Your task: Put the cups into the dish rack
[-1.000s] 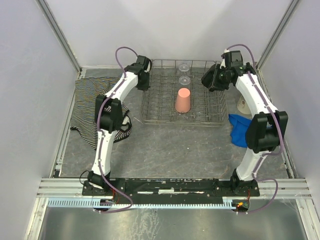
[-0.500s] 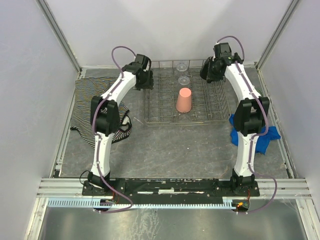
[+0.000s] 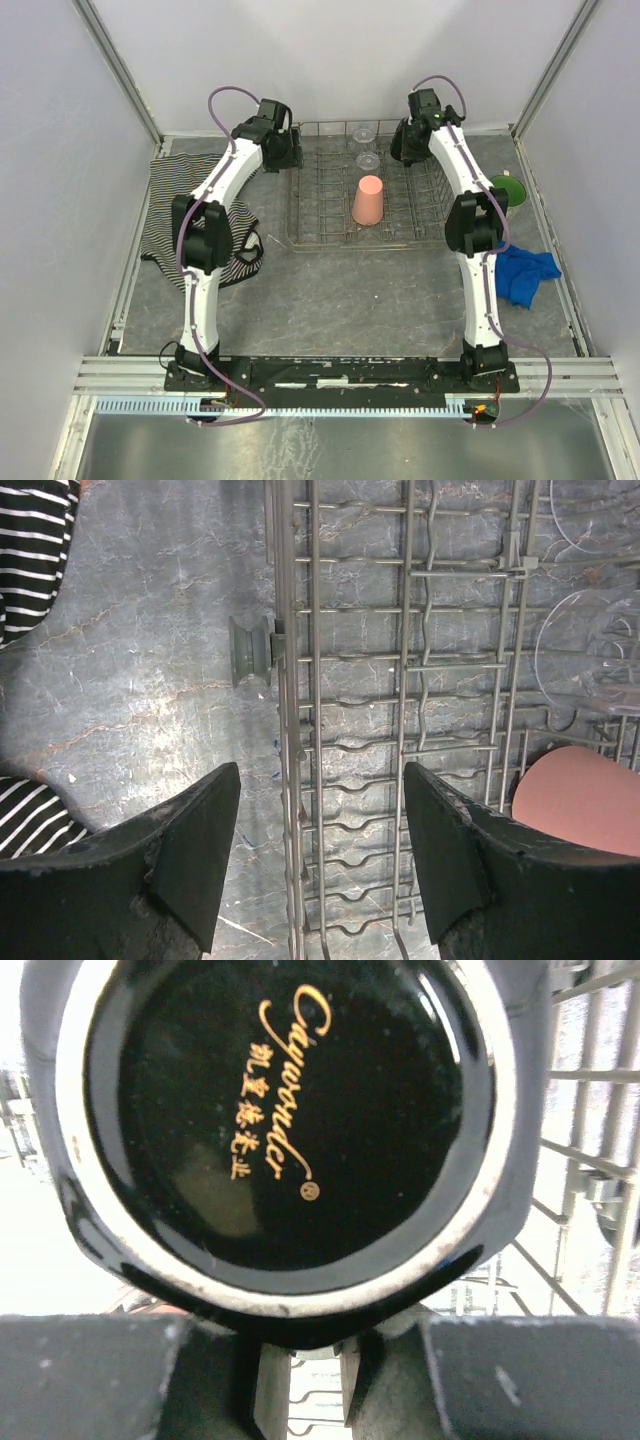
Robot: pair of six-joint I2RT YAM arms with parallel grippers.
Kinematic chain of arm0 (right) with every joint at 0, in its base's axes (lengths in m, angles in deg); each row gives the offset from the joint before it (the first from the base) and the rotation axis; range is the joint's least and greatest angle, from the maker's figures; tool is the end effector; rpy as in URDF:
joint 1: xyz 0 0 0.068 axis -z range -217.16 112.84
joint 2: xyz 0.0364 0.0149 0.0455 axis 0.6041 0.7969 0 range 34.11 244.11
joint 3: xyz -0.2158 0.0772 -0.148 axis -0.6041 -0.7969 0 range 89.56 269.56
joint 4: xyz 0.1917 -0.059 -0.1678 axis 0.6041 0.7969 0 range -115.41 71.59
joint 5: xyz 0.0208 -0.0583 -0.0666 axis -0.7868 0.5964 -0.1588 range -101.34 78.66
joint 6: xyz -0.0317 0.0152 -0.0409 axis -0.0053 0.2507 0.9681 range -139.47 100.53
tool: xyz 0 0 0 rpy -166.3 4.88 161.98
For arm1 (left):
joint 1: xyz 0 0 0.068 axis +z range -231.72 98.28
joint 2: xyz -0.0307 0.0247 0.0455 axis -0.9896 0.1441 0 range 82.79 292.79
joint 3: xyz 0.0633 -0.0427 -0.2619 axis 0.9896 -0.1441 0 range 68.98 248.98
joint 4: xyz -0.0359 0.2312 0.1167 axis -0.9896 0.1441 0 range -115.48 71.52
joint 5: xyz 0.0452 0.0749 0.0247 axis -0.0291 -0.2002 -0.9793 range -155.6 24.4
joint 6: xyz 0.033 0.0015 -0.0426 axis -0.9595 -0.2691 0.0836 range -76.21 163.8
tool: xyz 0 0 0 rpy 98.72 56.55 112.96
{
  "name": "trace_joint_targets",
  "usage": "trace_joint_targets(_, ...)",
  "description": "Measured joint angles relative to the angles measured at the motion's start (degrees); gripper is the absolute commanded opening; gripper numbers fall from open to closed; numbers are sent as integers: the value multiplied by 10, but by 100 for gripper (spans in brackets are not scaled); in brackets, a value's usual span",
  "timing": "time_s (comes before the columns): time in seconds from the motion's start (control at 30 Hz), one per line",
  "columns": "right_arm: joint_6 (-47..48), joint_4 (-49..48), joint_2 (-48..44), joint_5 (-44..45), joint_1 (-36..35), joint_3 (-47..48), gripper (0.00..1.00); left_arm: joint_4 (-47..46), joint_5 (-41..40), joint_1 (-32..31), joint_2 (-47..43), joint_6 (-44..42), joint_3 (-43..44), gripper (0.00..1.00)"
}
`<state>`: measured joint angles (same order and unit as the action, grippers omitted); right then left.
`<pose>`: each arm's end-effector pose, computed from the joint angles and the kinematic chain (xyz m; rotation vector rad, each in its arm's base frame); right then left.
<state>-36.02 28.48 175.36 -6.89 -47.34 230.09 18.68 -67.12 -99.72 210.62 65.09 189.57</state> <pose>0.5273 0.0917 0.2464 0.1715 2.5163 0.0906 0.4767 -0.1539 0.2650 -0.0829 2.4847 -0.2616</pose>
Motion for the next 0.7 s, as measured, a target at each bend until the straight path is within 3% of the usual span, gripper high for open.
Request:
trace_joint_targets(0.5, 29, 10, 26, 68, -24, 1, 1, -1, 38, 3, -51, 70, 0, 73)
trace_joint_targets(0.7, 27, -60, 19, 84, -21, -74, 1, -7, 50, 3, -69, 80, -17, 73)
